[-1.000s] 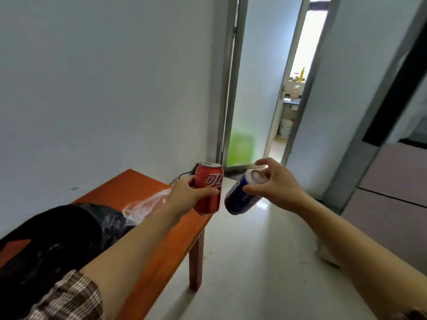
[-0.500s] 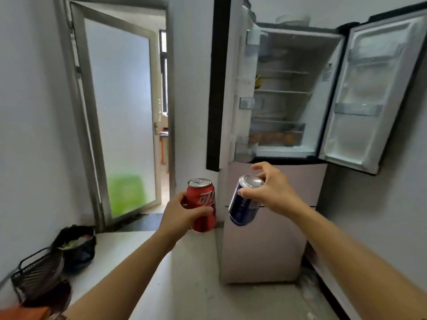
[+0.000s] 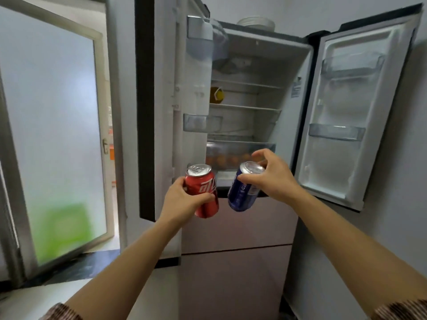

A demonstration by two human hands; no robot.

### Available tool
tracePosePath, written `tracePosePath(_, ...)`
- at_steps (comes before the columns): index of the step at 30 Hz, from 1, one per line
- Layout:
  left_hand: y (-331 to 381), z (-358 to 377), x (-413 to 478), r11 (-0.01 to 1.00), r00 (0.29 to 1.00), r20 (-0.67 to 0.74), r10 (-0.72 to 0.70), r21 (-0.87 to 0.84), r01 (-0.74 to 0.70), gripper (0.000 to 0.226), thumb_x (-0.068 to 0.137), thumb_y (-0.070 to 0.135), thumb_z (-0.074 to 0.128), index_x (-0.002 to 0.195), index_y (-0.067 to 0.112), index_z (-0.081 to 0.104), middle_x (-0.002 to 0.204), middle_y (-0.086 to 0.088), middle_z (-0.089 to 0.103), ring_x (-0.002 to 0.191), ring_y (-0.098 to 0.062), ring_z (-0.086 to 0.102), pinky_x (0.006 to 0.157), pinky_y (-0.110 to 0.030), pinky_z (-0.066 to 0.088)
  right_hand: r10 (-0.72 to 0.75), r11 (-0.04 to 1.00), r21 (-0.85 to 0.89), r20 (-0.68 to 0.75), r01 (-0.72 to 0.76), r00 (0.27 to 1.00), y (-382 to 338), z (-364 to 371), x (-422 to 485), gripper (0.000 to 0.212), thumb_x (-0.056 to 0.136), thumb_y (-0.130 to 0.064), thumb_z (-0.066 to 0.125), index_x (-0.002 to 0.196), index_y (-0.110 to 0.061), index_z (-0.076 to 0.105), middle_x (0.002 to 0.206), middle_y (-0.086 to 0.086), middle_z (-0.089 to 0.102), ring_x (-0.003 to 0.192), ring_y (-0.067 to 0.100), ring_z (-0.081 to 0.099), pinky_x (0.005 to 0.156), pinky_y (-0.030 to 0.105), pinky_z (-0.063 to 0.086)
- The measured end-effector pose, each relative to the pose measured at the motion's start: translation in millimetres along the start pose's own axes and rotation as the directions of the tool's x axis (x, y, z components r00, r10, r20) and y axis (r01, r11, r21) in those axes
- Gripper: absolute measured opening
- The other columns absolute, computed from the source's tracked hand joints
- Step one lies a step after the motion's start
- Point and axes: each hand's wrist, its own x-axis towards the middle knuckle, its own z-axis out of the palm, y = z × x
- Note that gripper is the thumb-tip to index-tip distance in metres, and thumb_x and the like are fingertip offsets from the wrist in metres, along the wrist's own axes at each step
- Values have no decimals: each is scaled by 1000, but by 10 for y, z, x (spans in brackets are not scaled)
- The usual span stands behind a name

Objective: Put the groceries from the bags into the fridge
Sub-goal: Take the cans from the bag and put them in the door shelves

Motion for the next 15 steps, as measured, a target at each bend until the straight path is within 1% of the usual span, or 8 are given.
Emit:
tracePosePath(1,16,44,131,999,999,-24,27,18,-27,59,64,19,85,112,26,50,101,13,59,92,-3,56,74,-18,42,-12,1000,6,-18,12,1000,66,3,160,62,68,-36,82,120,-28,48,111,-4,56,99,19,56,78,36,55)
tracePosePath(3,34,116,383,996,992,-98,81,53,-76,62,64,18,85,111,28,47,101,14,57,90,-3,55,77,-19,45,-41,998,48,-29,42,999,169,33,485,60,70,-36,82,118,-28,48,110,-2,57,97,17,57,70,28,54)
tracePosePath(5,47,177,603,988,977,-165,136,91,-122,66,64,18,86,114,29,45,109,11,56,97,-7,55,83,-24,45,-76,990,120,-16,77,997,231,84,799,57,73,-32,81,118,-27,47,110,-1,57,95,16,56,63,20,51)
tracePosePath(6,36,208,701,981,968,-188,167,131,-144,68,64,19,86,117,28,44,112,10,55,101,-8,54,84,-24,45,-92,982,162,-11,93,996,255,119,947,56,73,-30,82,117,-26,48,108,-2,57,93,16,57,61,18,51)
tracePosePath(8,-22,276,876,954,945,-229,233,241,-177,75,61,22,88,123,25,45,118,8,55,105,-10,54,84,-24,46,-129,961,245,-1,125,992,317,225,1229,54,72,-29,82,115,-24,50,105,-2,58,91,13,58,63,21,54)
tracePosePath(11,-175,398,1058,902,903,-299,309,393,-178,82,56,30,90,124,29,45,119,8,57,105,-11,56,88,-30,53,-177,933,326,53,151,983,468,446,1602,53,71,-29,83,114,-22,52,107,1,59,92,14,60,75,33,59)
tracePosePath(13,-244,480,1138,884,877,-353,325,443,-149,81,55,33,89,122,32,45,116,10,57,102,-10,58,86,-31,55,-210,918,363,112,157,971,581,600,1813,52,70,-29,83,112,-23,52,107,3,61,93,15,61,73,31,58)
tracePosePath(15,-268,562,1213,864,854,-395,337,489,-115,78,55,33,88,121,29,46,113,9,58,99,-9,58,84,-29,54,-242,905,395,172,158,955,696,744,1986,52,70,-28,84,110,-22,53,107,4,62,94,17,62,69,27,56)
